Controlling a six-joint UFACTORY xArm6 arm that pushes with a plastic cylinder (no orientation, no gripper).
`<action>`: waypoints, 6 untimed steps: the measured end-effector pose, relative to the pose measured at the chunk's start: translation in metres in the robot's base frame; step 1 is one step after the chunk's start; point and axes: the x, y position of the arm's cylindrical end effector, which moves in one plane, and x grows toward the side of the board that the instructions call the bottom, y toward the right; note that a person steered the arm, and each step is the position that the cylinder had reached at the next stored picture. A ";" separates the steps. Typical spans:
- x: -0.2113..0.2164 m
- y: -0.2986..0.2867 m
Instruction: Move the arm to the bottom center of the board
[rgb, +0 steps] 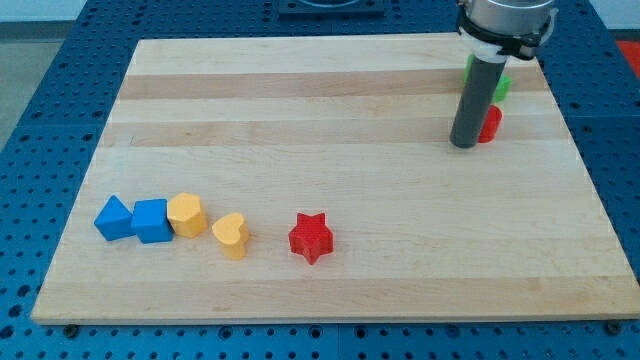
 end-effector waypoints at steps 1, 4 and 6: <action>-0.008 0.021; 0.016 0.041; 0.141 0.007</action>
